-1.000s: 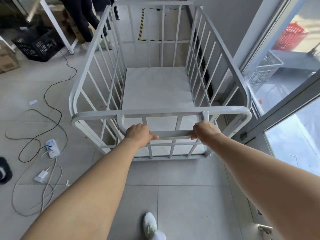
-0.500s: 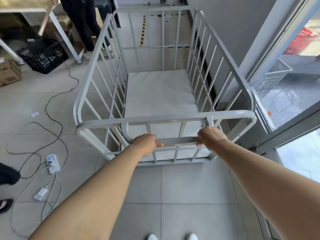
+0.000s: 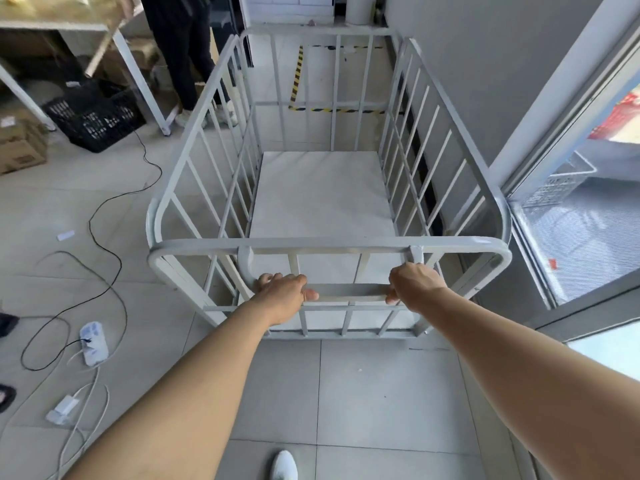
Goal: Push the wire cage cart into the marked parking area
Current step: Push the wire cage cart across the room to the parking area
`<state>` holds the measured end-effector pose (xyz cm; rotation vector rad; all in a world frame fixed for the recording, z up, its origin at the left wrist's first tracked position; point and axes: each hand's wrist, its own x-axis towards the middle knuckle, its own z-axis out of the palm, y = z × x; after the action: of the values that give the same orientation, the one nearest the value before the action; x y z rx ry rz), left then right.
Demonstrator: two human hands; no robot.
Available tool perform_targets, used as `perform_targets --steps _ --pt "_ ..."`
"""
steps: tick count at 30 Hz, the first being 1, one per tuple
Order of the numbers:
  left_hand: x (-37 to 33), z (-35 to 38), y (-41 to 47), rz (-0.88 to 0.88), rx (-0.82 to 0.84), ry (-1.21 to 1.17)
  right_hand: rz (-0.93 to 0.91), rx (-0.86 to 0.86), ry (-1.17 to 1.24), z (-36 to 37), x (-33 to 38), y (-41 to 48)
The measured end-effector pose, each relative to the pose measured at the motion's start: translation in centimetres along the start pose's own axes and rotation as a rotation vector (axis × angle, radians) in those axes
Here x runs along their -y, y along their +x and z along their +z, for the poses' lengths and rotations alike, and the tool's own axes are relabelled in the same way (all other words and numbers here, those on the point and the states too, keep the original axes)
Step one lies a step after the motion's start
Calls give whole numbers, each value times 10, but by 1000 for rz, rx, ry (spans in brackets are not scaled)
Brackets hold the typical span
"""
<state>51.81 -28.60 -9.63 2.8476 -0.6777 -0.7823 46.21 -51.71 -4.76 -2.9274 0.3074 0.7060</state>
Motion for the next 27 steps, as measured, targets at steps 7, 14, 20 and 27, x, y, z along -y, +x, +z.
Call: perform_targets --steps 7,14,20,27 --pt "47 -32 10 26 28 -21 19 2 37 -14 44 22" --pt "94 -56 27 -17 60 71 58 -6 105 -25 91 52" --pt "116 -69 42 -60 92 109 50 -12 117 -28 108 71" --pt "121 -81 61 -95 84 77 9 18 105 -46 111 98"
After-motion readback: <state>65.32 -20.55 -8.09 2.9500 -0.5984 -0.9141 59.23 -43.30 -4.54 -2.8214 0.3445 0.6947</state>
